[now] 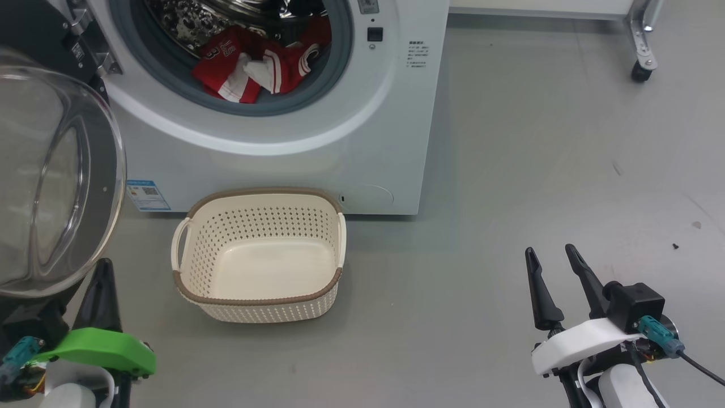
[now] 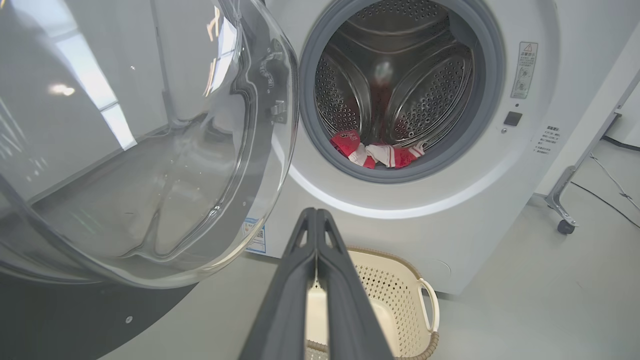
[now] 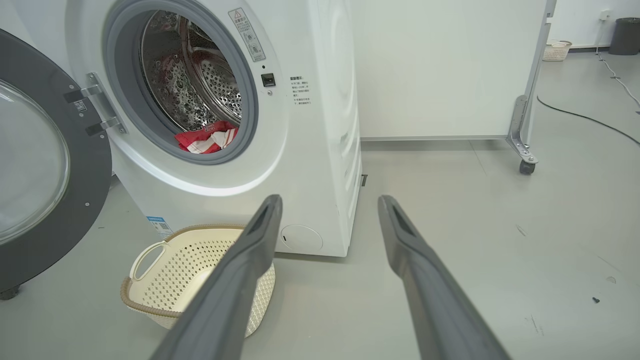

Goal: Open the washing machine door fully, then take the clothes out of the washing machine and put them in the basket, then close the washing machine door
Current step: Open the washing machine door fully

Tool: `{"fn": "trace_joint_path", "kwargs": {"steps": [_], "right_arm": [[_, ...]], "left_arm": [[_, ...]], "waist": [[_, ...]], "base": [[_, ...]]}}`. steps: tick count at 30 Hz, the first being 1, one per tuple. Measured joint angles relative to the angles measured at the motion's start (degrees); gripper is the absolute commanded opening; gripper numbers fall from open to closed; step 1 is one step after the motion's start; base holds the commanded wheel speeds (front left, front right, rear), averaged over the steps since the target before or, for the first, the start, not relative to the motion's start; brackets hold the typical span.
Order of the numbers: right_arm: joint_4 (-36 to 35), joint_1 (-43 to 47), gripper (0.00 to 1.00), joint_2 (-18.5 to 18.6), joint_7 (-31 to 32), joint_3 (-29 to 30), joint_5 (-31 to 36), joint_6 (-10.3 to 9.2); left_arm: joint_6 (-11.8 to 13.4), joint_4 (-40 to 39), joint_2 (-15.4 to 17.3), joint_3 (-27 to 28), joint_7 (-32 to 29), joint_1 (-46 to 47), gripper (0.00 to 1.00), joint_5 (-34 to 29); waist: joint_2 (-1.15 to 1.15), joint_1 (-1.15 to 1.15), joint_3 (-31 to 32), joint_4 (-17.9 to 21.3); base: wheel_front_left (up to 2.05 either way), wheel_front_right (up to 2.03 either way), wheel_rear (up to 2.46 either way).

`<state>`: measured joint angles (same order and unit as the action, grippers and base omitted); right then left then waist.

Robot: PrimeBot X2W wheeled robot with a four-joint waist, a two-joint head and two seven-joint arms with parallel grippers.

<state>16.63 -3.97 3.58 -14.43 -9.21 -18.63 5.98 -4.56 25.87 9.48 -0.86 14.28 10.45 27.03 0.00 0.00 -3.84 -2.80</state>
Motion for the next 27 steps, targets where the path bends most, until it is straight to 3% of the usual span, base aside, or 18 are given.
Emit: {"fn": "trace_joint_path", "kwargs": {"steps": [11,20,21,23,24,27], "right_arm": [[-2.6,1.1,1.0,-0.1,0.0,0.7,0.0,0.0],[-4.1,2.2,1.0,-0.3,0.0,1.6,0.0,-0.01],[-4.2,2.2,1.0,-0.3,0.0,1.7,0.0,-0.01],[-4.4,2.2,1.0,-0.3,0.0,1.7,0.0,-0.01],[-4.5,2.2,1.0,-0.3,0.0,1.7,0.0,-0.01],[-4.6,2.2,1.0,-0.4,0.0,1.7,0.0,-0.01]], "left_arm": [[-0.7,-5.1,-3.4,-3.6,0.0,-3.0,0.0,-1.7],[-0.8,-8.0,-4.7,-4.3,0.0,-4.0,0.0,-1.9],[-0.8,-8.1,-4.8,-4.3,0.0,-4.1,0.36,-1.9],[-0.8,-8.4,-4.8,-4.3,0.0,-4.3,0.96,-1.9],[-0.8,-8.5,-4.8,-4.3,0.0,-4.3,1.0,-1.9],[-0.8,-9.2,-4.8,-4.2,0.0,-4.5,1.0,-1.9]], "waist": [[0.0,0.0,2.0,4.2],[0.0,0.0,1.7,5.0],[0.0,0.0,1.7,5.1],[0.0,0.0,1.5,5.2],[0.0,0.0,1.5,5.2],[0.0,0.0,1.3,5.3]], "base": [[0.0,0.0,0.0],[0.0,0.0,0.0],[0.0,0.0,0.0],[0.0,0.0,0.0],[0.0,0.0,0.0],[0.0,0.0,0.0]]}}
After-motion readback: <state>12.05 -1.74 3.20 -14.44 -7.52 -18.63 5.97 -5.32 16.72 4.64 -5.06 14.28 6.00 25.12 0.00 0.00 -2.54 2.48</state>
